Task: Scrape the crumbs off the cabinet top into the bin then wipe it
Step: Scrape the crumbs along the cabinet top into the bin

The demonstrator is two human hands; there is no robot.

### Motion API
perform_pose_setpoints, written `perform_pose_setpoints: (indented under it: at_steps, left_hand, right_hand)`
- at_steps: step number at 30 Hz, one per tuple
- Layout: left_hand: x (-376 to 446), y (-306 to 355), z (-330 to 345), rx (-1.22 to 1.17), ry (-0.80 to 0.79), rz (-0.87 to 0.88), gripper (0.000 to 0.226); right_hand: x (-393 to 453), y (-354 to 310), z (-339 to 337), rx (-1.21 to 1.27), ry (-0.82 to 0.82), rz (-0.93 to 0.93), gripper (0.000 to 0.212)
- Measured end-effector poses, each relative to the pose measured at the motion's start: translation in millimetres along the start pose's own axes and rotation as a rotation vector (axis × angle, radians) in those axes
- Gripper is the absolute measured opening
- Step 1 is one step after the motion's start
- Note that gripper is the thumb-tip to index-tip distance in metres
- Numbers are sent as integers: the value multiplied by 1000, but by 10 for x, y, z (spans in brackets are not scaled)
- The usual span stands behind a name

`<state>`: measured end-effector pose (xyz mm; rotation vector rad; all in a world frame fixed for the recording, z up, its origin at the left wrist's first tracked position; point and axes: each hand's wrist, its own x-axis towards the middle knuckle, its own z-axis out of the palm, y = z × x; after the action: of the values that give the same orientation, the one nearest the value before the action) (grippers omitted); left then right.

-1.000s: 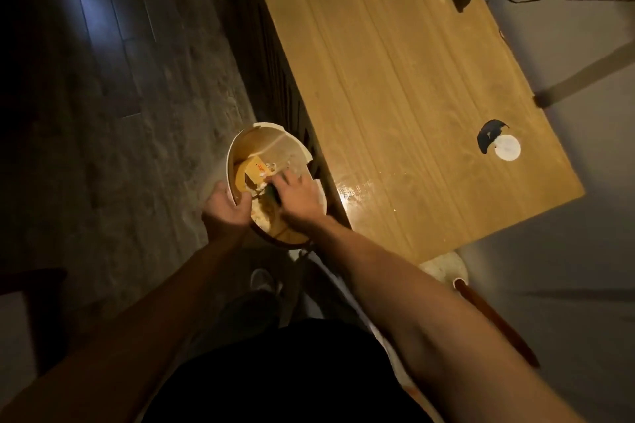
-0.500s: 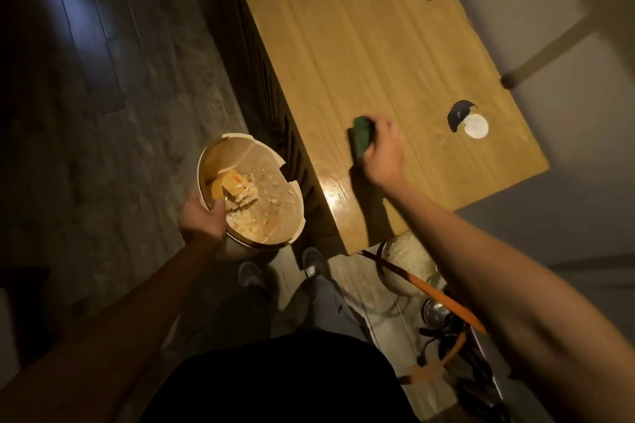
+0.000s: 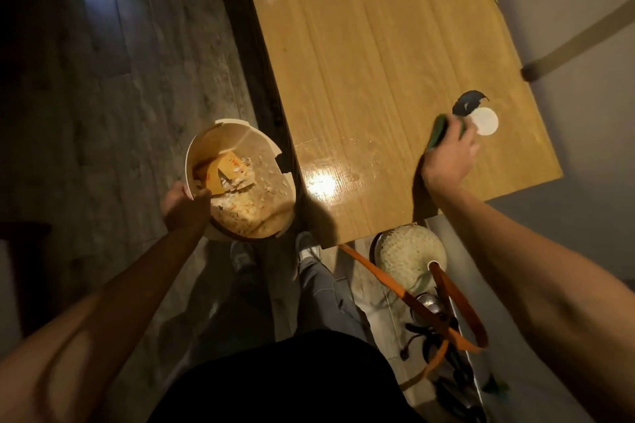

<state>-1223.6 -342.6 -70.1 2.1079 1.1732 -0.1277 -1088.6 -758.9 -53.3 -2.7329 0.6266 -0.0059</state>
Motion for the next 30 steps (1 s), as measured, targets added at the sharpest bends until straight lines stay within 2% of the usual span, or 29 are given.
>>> perform_pose_setpoints:
  at_steps: [6, 9, 15, 17, 19, 21, 26, 30]
  left_hand:
    - [-117, 120, 95, -44, -5, 5, 27]
    - [-190, 155, 81, -110, -8, -27, 26]
    - [-265, 77, 76, -87, -58, -1, 28]
    - [-306, 30, 90, -51, -66, 8, 27]
    - [-360, -23, 98, -25, -73, 15, 26]
    - [-407, -60, 112, -10, -66, 43, 20]
    - [-432, -88, 94, 78, -33, 53, 10]
    - [-457, -165, 57, 105, -47, 14, 12]
  right_hand:
    - [-725, -891, 372, 32, -111, -316, 70]
    - [-1136, -1208, 510, 64, -208, -482, 65]
    - [-1462, -1450, 487, 166, -550, -781, 55]
    - [-1455, -1389, 379, 260, -589, -810, 56]
    - [-1306, -1187, 239, 373, -532, -722, 54]
    - [-995, -862, 66, 374, -401, -624, 52]
    - [112, 406, -433, 182, -28, -202, 51]
    - [802, 1247, -750, 46, 74, 157, 63]
